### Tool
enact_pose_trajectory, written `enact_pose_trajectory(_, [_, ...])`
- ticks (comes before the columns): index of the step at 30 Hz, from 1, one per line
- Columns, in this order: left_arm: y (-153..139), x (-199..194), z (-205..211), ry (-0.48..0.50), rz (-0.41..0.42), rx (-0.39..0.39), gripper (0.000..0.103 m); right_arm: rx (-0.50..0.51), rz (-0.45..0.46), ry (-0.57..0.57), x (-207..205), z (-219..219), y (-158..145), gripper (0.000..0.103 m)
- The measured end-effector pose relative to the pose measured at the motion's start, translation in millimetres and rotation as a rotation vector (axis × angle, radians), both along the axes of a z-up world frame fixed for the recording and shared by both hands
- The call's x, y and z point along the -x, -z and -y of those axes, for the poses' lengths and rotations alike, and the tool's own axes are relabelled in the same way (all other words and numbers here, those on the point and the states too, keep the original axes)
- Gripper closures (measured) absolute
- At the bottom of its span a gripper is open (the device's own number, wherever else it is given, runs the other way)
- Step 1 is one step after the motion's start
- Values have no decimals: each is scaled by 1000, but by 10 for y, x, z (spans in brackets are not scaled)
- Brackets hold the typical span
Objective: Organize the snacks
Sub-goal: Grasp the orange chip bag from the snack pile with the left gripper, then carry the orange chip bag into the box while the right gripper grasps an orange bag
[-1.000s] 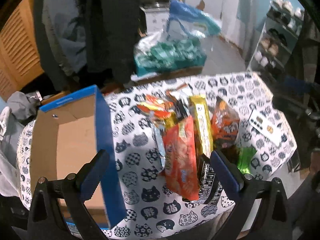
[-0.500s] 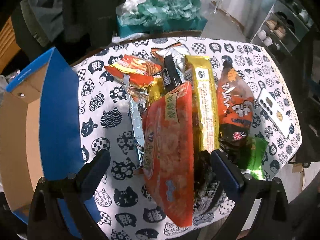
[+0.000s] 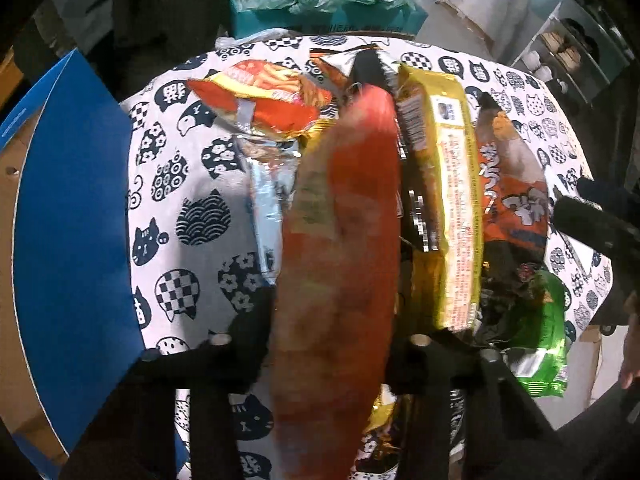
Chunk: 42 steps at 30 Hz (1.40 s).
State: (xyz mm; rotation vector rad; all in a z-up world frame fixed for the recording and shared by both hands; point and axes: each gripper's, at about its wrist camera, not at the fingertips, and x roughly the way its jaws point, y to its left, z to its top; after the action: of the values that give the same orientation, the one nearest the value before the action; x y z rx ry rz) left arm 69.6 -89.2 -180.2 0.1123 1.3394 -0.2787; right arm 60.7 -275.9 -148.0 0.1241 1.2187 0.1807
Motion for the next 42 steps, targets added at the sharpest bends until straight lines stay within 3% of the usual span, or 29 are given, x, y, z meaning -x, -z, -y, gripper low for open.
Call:
enact_pose_trajectory(8, [-87,20,-199,-17,25,41,72,-68,-114,28,-200,-29,446,5])
enact_pose_trajectory(13, [-217,82,-273,-20,58,54,72,-122,-142,31,-279,-105,592,15])
enact_pose_trajectory(18, [-394,155,-319,-11,111,43,72,-166,-138,48,-307,-79,595,50])
enact_pose_trajectory(22, [-602,211,-394,-13,157,38,72,-156,-105,58,-244,-22,463,58])
enact_pose_trajectory(32, [-1130,300,-691,-39,292,17,72,-71,53,58,-95,-22,-81,63])
enact_pose_trajectory(37, [-1259,265,-1002,-89,317,-2,72,-56,134,58,-76,-39,-324,64])
enact_pose_trajectory(42, [-1266,205,-1362,-160,321,-29,72,-65,159,41,-98,-161,-497,64])
